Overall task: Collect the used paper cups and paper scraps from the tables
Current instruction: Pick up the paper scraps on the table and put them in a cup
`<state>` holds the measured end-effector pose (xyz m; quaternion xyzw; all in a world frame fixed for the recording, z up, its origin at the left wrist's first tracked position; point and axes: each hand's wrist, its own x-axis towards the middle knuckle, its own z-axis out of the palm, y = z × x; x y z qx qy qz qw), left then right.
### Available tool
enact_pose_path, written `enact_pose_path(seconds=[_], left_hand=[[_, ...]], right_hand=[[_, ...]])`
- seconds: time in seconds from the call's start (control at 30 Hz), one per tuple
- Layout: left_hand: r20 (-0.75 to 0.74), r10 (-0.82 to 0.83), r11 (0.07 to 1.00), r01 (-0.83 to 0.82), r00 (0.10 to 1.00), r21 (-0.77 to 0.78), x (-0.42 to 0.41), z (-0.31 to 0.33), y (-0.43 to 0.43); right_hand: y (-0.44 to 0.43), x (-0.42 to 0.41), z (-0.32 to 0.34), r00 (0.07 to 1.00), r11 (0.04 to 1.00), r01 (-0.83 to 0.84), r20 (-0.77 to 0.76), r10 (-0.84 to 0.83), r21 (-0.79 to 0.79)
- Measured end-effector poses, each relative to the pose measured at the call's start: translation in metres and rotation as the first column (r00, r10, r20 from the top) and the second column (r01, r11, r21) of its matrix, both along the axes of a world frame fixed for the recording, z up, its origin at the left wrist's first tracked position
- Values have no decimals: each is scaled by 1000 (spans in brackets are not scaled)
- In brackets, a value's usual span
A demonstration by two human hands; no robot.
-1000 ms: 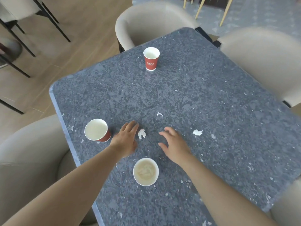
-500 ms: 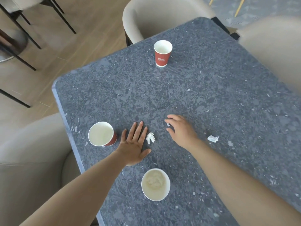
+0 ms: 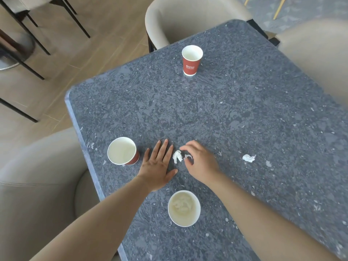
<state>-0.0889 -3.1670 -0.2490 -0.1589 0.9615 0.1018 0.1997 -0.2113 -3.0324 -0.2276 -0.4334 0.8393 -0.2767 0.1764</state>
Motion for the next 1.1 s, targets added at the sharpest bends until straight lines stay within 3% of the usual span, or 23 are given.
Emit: enact_pose_path(seconds=[0.13, 0.3, 0.4, 0.53, 0.63, 0.83, 1.1], left_hand=[[2, 9, 1000, -9, 1000, 11, 4, 6, 3], [46, -1, 1000, 0, 999, 23, 14, 14, 7], [75, -7, 999, 4, 997, 45, 19, 25, 8], [-87, 31, 987, -17, 996, 157, 11, 42, 12], [-92, -21, 978, 40, 996, 207, -3, 49, 19], [9, -91, 981, 88, 996, 172, -32, 49, 21], [-127, -195, 957, 217, 973, 192, -93, 42, 58]], right_hand=[[-3, 3, -1, 984, 978, -176, 26, 174, 114], [8, 9, -3, 999, 992, -1, 47, -5, 130], [17, 12, -1, 997, 988, 12, 67, -23, 157], [24, 12, 3, 992, 985, 42, 107, -60, 165], [33, 11, 3, 989, 985, 82, 113, -100, 154], [60, -7, 10, 979, 972, 191, 43, -198, 136], [113, -49, 22, 923, 919, 384, -25, -384, 87]])
